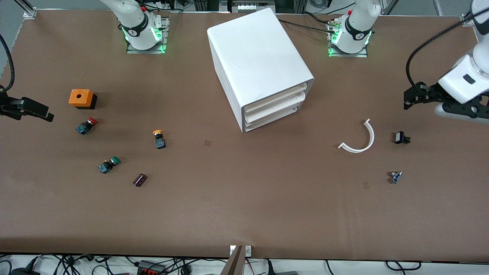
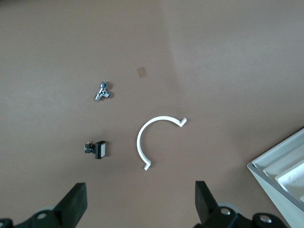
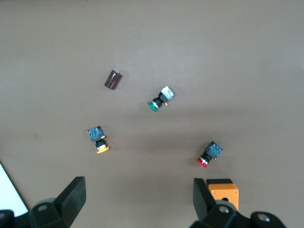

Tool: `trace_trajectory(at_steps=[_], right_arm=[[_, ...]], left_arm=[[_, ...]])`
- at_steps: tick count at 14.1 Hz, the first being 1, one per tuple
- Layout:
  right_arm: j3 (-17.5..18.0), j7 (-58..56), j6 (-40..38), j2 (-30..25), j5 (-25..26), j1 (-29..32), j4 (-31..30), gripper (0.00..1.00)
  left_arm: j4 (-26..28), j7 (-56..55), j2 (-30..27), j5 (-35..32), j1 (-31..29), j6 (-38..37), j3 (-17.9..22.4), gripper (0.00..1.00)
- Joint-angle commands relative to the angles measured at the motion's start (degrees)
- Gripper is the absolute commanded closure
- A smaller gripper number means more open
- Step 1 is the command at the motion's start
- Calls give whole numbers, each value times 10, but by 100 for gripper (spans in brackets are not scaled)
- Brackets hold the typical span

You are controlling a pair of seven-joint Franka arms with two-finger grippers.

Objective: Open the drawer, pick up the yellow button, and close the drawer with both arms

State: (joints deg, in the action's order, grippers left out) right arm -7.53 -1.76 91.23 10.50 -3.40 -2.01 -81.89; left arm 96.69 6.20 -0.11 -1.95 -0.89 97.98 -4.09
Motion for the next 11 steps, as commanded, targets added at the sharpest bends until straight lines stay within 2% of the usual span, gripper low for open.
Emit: trace_trajectory(at_steps=[1, 3, 7, 11], right_arm=[[11, 3, 17, -50, 31, 4, -70, 0], [10, 2, 22, -66, 32, 6, -100, 0], [9, 0, 72, -115, 33, 5, -180, 0], [10, -12, 71, -116, 33, 5, -178, 0]], left_arm=[[58, 16, -35, 7, -1, 21, 15, 0], [23, 13, -19, 28, -5, -18, 15, 0], [10, 11, -16, 31, -6, -22, 15, 0], [5, 10, -16, 29, -4, -24, 7, 0]])
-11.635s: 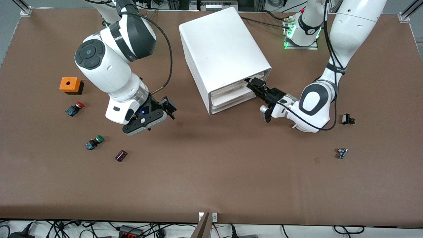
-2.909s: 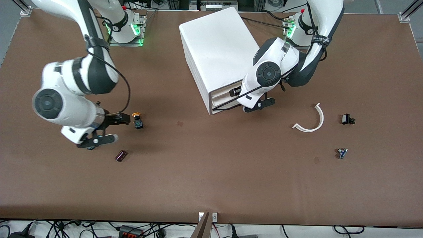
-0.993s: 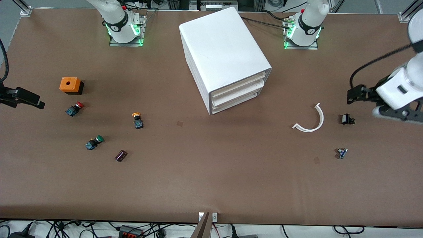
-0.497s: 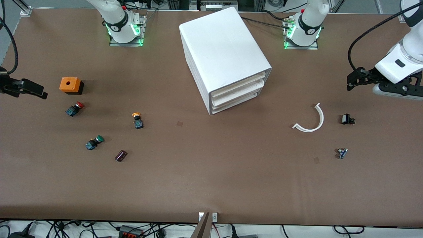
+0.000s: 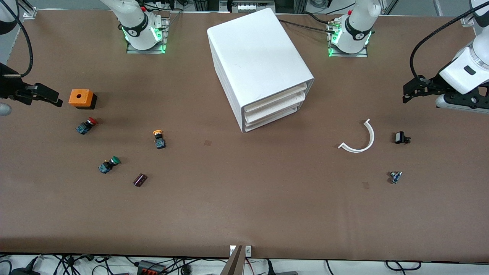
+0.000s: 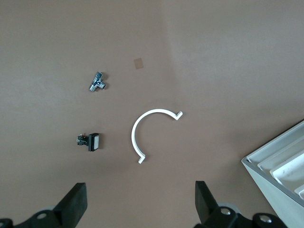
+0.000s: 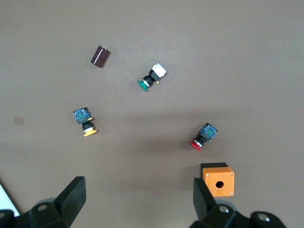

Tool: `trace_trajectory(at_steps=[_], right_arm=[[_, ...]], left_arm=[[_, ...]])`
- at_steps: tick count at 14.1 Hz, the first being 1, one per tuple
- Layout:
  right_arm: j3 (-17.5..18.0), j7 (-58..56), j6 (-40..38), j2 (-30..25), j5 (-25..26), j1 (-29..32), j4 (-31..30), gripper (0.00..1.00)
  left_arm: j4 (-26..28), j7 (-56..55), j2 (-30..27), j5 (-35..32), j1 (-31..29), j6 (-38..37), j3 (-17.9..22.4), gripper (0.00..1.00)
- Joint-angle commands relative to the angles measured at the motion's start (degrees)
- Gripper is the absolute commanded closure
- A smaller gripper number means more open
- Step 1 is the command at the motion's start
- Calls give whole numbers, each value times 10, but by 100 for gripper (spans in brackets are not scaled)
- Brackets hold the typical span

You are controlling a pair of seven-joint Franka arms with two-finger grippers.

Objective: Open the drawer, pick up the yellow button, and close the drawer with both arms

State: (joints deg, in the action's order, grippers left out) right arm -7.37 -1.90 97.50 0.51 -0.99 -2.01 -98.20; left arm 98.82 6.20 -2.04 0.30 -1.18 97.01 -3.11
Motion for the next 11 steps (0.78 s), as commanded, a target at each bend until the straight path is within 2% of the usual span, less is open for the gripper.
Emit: trace_trajectory(at_steps=[1, 11], right_arm=[[10, -13, 8, -11, 7, 6, -5, 0], [10, -7, -18, -10, 7, 3, 5, 0]], left_arm=[[-17, 9, 3, 6, -1, -15, -3, 0], [-17, 10, 4, 6, -1, -15, -3, 0]])
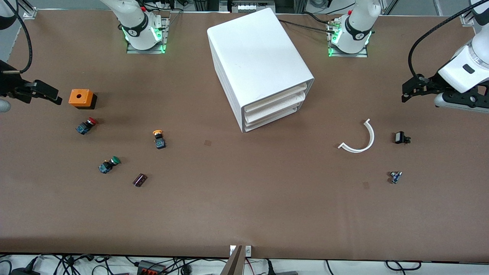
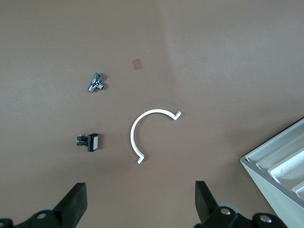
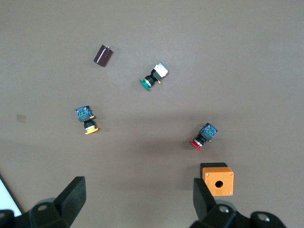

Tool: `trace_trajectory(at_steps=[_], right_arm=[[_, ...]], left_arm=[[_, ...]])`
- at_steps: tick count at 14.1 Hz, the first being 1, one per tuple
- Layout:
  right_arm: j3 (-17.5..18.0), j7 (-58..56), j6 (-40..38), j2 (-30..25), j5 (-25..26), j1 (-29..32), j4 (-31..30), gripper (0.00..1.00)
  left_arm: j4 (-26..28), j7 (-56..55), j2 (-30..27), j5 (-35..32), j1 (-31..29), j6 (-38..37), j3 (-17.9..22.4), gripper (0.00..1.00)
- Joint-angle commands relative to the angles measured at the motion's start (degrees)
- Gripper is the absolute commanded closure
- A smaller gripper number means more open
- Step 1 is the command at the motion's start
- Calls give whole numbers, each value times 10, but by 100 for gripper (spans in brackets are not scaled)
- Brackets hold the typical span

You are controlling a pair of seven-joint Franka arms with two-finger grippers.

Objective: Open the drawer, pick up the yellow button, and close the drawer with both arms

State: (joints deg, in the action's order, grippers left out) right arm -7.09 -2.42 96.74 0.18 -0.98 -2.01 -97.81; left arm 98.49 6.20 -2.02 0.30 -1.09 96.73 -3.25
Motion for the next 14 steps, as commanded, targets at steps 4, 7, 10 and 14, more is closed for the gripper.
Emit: trace_trajectory(at_steps=[4, 7, 10, 14], right_arm=[[27, -6, -9, -5, 7, 28, 2, 0], [43, -7, -8, -5, 7, 39, 2, 0], [43, -7, -11, -8, 7, 37, 2, 0], [44, -1, -10, -6, 8, 32, 1, 0]], left_arm=[[-13, 10, 3, 6, -2, -12, -2, 0], [-13, 10, 3, 6, -2, -12, -2, 0], [-13, 10, 3, 6, -2, -12, -2, 0], [-13, 10, 3, 6, -2, -12, -2, 0]])
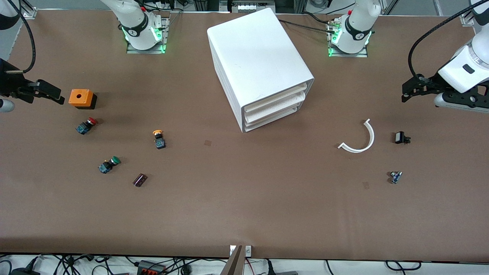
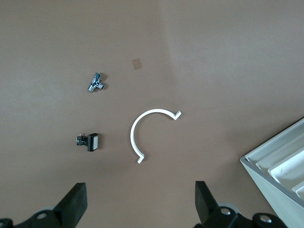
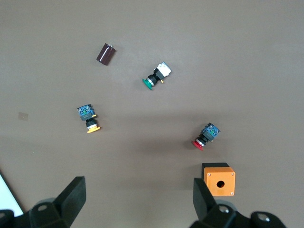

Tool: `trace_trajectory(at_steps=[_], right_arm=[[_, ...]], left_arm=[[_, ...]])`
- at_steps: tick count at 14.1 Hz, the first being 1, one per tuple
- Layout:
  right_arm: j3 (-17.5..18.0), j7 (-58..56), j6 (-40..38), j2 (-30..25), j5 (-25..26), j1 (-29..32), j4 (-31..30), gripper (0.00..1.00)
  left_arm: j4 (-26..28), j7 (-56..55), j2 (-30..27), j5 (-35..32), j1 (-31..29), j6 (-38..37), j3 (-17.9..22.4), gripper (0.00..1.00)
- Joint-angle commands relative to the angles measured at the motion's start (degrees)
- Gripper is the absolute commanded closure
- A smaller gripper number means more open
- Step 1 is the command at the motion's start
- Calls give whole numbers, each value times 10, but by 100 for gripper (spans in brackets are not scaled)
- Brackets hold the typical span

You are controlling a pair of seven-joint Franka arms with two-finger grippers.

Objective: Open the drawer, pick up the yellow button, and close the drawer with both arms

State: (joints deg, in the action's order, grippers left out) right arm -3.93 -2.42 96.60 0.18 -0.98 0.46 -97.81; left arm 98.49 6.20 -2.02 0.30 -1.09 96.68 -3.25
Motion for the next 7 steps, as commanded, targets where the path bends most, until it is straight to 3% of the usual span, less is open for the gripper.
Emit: trace_trajectory(at_steps=[1, 7], right_arm=[[12, -1, -9, -5, 9, 7, 1, 0], [14, -3, -9, -5, 28, 0, -2, 0]], left_arm=[[-13, 10, 3, 6, -2, -11, -2, 0], [-13, 10, 3, 6, -2, -12, -2, 0]])
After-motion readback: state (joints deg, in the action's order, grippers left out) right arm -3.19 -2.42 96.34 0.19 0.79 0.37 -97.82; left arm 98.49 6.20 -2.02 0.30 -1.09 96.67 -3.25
